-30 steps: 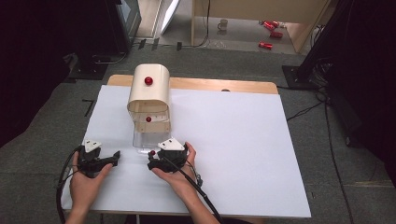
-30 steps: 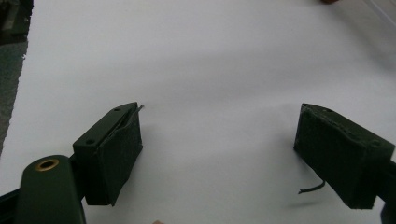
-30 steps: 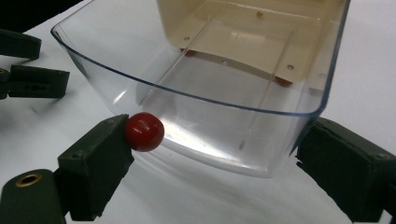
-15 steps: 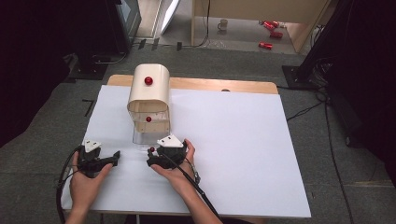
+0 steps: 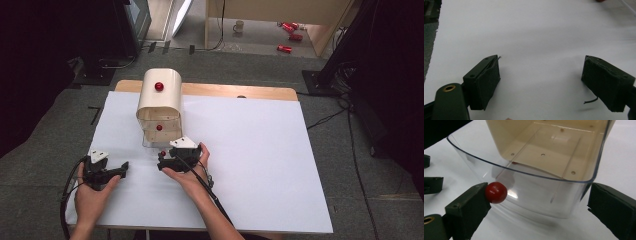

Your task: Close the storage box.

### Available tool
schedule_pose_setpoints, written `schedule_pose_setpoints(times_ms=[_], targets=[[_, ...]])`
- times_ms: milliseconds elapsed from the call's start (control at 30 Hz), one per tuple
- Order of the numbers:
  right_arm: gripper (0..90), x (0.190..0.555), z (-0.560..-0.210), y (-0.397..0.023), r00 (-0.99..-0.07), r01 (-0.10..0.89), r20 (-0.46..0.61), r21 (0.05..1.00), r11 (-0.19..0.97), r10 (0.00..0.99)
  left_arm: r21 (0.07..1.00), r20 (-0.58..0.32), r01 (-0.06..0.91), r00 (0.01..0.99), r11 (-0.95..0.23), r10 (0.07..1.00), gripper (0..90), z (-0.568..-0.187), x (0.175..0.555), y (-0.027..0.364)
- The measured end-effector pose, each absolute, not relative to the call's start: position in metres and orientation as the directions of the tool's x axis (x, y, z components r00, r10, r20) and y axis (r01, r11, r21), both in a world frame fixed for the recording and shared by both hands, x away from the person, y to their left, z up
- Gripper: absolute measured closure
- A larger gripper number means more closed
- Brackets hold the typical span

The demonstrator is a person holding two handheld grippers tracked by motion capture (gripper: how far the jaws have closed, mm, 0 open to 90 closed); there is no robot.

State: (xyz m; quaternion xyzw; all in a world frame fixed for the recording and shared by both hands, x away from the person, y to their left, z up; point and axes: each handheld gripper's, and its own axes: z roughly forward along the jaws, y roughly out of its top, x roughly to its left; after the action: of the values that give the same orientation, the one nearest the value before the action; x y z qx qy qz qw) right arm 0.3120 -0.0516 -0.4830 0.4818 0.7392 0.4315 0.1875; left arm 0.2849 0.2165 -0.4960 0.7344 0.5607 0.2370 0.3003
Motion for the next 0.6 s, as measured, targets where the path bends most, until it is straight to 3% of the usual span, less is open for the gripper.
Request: schedule_pose_setpoints(times_ms=[600], targets=[[2.8, 0.336, -0.483, -0.051, -0.463, 0.543, 0.124, 0.822, 0.170, 0.878, 0.707, 0.011, 0.681, 0.259, -0.190, 0.966, 14.9, -0.496, 0.285, 0.216]])
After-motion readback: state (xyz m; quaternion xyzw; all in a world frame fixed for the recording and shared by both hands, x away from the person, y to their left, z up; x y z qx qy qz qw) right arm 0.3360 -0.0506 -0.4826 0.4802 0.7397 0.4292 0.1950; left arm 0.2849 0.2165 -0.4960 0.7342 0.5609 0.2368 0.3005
